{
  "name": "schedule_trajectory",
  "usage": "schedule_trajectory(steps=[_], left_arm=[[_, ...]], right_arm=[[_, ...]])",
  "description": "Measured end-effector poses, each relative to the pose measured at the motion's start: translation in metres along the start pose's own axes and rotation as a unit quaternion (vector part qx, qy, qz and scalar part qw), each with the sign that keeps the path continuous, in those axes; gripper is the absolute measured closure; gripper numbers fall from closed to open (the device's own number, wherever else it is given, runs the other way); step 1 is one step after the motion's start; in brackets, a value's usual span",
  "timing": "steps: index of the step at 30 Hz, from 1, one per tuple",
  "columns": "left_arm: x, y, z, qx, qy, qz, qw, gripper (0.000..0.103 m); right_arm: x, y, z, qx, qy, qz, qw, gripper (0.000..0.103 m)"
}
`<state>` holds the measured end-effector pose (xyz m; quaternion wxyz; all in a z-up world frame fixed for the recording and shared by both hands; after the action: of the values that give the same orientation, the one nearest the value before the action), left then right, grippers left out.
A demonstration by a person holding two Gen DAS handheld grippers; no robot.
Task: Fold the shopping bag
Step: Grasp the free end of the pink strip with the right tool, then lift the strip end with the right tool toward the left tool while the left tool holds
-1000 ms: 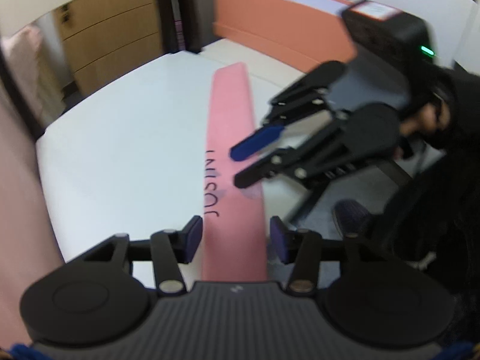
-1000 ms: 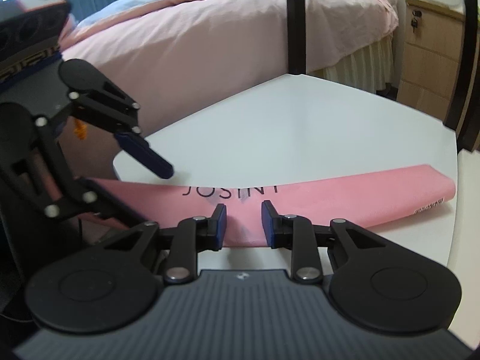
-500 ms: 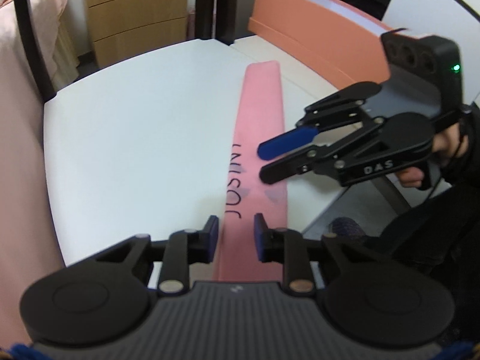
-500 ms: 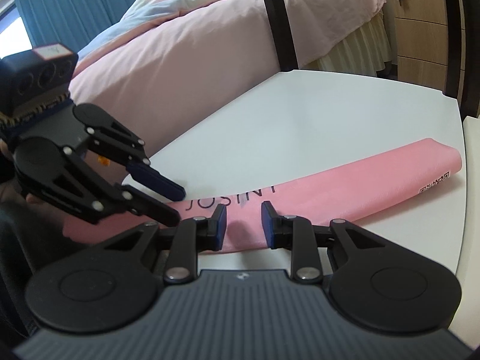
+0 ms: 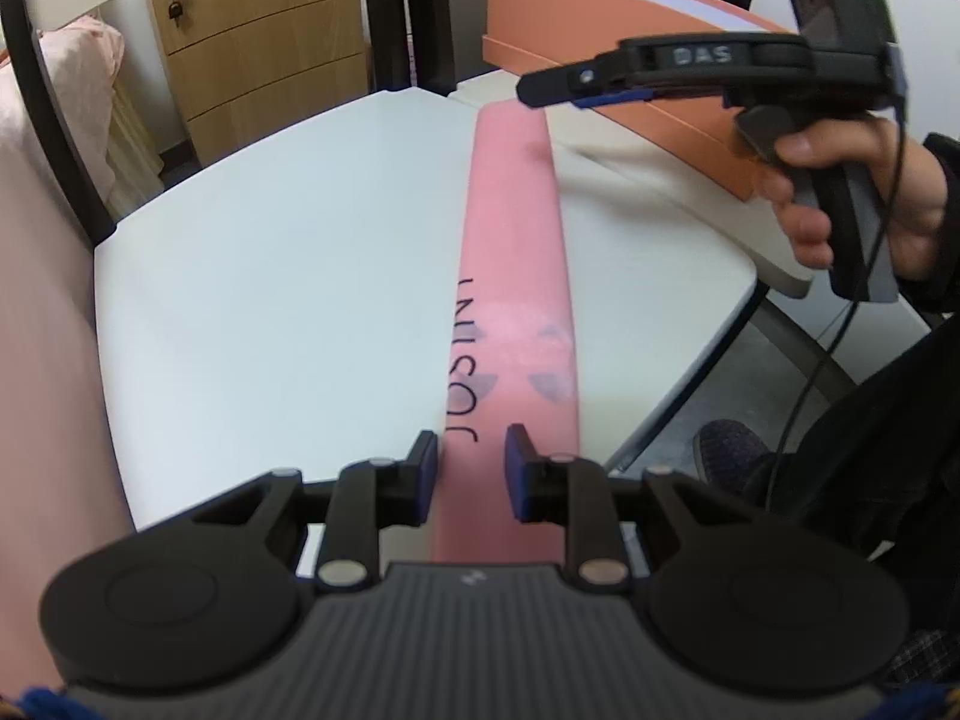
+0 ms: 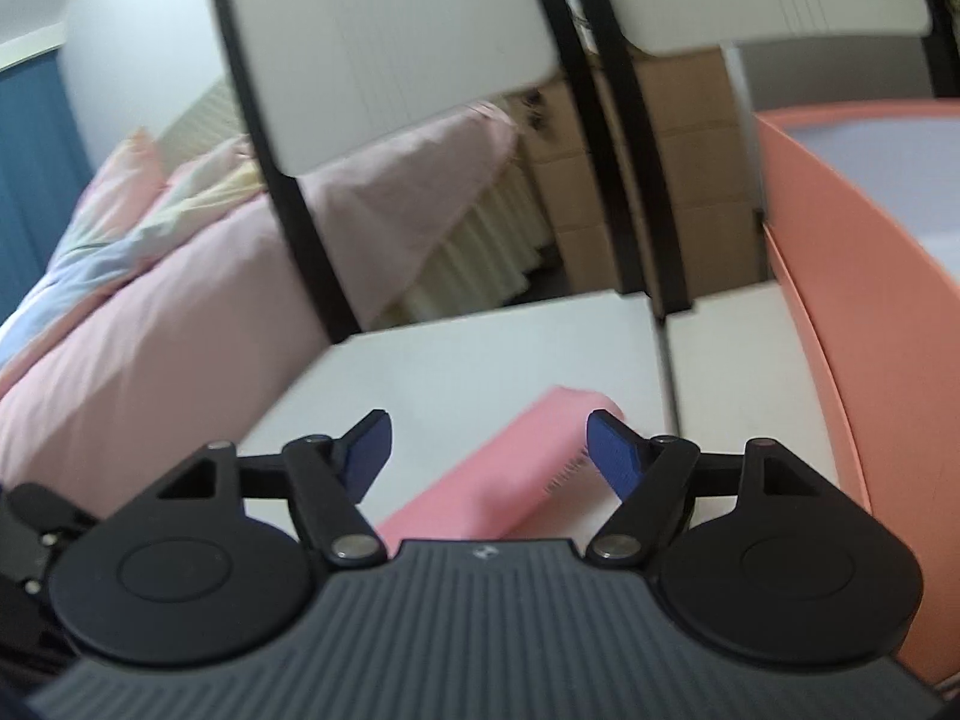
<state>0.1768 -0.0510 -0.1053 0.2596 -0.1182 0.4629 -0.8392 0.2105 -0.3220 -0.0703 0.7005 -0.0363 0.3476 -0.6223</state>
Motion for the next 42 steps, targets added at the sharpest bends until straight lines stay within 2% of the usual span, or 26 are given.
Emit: schedule_trajectory(steps=[5, 8, 10, 12, 14, 15, 18, 20, 22, 24, 27, 29, 32, 36, 37, 38, 39, 40, 42], left_arm=[[0.002, -0.001, 0.000, 0.001, 0.008, 0.004, 1.0000, 0.077], [0.001, -0.001, 0.000, 0.000, 0.007, 0.003, 1.0000, 0.077], [0.000, -0.001, -0.001, -0.001, 0.002, 0.000, 1.0000, 0.077], [0.000, -0.001, 0.000, -0.003, 0.001, -0.003, 1.0000, 0.077], [0.001, -0.001, 0.000, -0.003, 0.003, -0.004, 1.0000, 0.077], [0.001, -0.001, 0.000, -0.004, 0.004, -0.004, 1.0000, 0.077], [0.000, -0.002, 0.001, -0.003, 0.002, -0.005, 1.0000, 0.077], [-0.001, -0.002, 0.002, -0.001, -0.002, -0.006, 1.0000, 0.075], [-0.004, -0.002, 0.003, 0.001, -0.017, -0.017, 0.9997, 0.071], [-0.010, -0.003, 0.005, 0.010, -0.048, -0.038, 0.9981, 0.066], [-0.022, -0.014, 0.013, 0.050, -0.098, -0.073, 0.9912, 0.058], [-0.027, -0.022, 0.018, 0.079, -0.111, -0.088, 0.9867, 0.056], [-0.017, -0.032, 0.024, 0.110, -0.088, -0.103, 0.9847, 0.051], [0.010, -0.041, 0.027, 0.131, -0.041, -0.163, 0.9770, 0.051], [0.015, -0.042, 0.027, 0.135, -0.035, -0.174, 0.9749, 0.053], [0.018, -0.043, 0.026, 0.138, -0.037, -0.185, 0.9723, 0.058], [0.019, -0.045, 0.026, 0.139, -0.044, -0.198, 0.9693, 0.068], [0.019, -0.045, 0.027, 0.141, -0.051, -0.205, 0.9672, 0.072], [0.016, -0.046, 0.028, 0.144, -0.063, -0.206, 0.9657, 0.085]], right_arm=[[0.012, 0.028, -0.014, -0.041, 0.048, 0.000, 0.998, 0.029], [0.022, 0.036, -0.020, -0.055, 0.119, 0.035, 0.991, 0.029], [0.024, 0.043, -0.022, -0.061, 0.136, 0.056, 0.987, 0.030], [0.020, 0.046, -0.023, -0.060, 0.124, 0.069, 0.988, 0.030], [0.014, 0.050, -0.023, -0.064, 0.114, 0.088, 0.987, 0.036], [0.010, 0.051, -0.025, -0.070, 0.112, 0.101, 0.986, 0.043], [-0.002, 0.056, -0.033, -0.090, 0.093, 0.119, 0.984, 0.078], [-0.009, 0.052, -0.028, -0.078, 0.089, 0.142, 0.983, 0.084], [-0.023, 0.042, -0.018, -0.061, 0.072, 0.184, 0.978, 0.089], [-0.040, 0.026, -0.009, -0.045, 0.048, 0.226, 0.972, 0.091], [-0.062, 0.001, 0.003, -0.024, 0.019, 0.290, 0.956, 0.092], [-0.071, -0.016, 0.008, -0.016, 0.012, 0.327, 0.945, 0.092], [-0.079, -0.037, 0.012, -0.009, -0.001, 0.363, 0.932, 0.092], [-0.084, -0.057, 0.015, -0.005, 0.003, 0.409, 0.912, 0.092], [-0.085, -0.063, 0.016, -0.005, 0.002, 0.424, 0.906, 0.092], [-0.087, -0.067, 0.016, -0.004, 0.001, 0.437, 0.900, 0.092], [-0.090, -0.072, 0.017, -0.002, -0.001, 0.446, 0.895, 0.092], [-0.092, -0.076, 0.018, -0.001, -0.008, 0.455, 0.891, 0.092], [-0.093, -0.082, 0.021, 0.009, -0.021, 0.457, 0.889, 0.091]])
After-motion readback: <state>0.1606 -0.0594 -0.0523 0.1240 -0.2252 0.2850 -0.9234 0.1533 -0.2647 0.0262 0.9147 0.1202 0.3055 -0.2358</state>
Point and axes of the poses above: each gripper's, at about its wrist camera, not at the fingertips, and y roughly the way its jaws point, x to its right, z to its top, the point moved 8 cm from there along y, roughly the way its jaws point, and after that the axes turned 5 degrees about y, right-handed, at the moved point
